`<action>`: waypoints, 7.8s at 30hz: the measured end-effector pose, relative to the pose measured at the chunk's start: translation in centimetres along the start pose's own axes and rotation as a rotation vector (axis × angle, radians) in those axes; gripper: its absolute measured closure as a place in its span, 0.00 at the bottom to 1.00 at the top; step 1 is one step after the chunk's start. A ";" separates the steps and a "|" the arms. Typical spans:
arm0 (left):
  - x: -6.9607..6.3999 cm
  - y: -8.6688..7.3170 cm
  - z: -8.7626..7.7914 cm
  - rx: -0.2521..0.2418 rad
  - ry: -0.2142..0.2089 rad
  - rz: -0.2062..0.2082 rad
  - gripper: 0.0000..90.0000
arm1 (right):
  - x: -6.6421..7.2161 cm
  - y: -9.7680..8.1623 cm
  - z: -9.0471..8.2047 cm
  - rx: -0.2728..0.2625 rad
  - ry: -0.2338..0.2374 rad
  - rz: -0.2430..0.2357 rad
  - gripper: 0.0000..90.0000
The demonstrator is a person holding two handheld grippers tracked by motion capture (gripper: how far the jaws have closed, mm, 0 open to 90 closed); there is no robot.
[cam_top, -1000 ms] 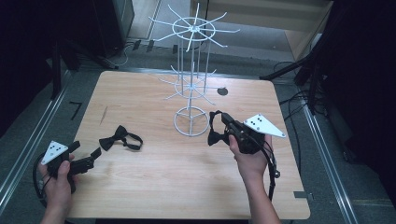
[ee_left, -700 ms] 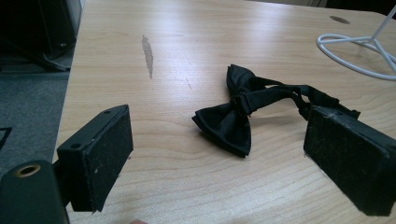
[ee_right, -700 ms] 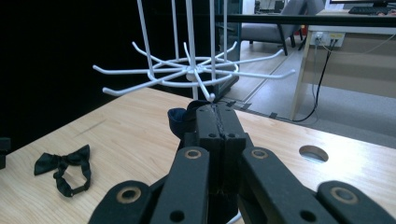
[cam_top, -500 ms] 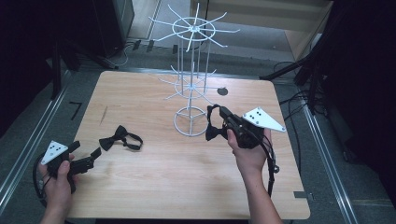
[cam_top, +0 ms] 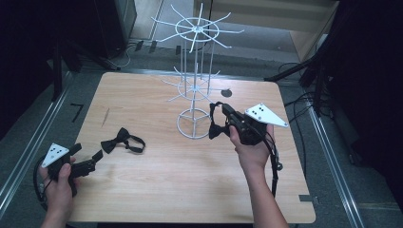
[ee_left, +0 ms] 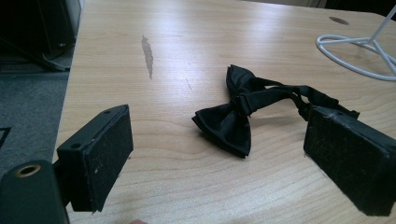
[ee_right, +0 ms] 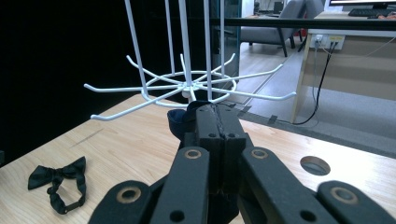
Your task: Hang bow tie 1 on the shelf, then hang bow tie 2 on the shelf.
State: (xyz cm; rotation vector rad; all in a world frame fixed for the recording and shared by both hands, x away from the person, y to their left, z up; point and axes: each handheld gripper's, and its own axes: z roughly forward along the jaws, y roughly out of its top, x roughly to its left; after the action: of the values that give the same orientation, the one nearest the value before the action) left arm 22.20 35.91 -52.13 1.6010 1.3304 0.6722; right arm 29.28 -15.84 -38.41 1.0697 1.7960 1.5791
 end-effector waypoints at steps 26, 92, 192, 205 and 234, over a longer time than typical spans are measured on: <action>0.0 0.0 0.0 -0.001 0.000 0.001 0.10 | -1.5 -1.5 2.1 0.049 0.007 0.077 1.00; 0.1 0.0 0.0 -0.001 -0.006 -0.001 0.10 | -1.4 -4.5 5.0 0.035 -0.019 0.144 0.59; 0.2 0.0 0.0 -0.002 -0.004 -0.005 0.10 | 14.1 -12.8 16.2 0.335 0.200 0.048 0.61; 0.1 0.0 0.0 -0.001 -0.004 -0.004 0.10 | 15.3 -13.5 17.6 0.377 0.191 0.063 0.64; 0.2 0.1 0.1 0.005 -0.006 -0.002 0.10 | 15.7 -14.2 17.5 0.463 0.161 -0.070 1.00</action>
State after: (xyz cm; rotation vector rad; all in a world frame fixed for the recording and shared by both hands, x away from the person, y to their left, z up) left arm 22.33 36.03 -52.12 1.6043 1.3303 0.6623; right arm 31.44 6.83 -53.69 1.0836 2.3570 1.2665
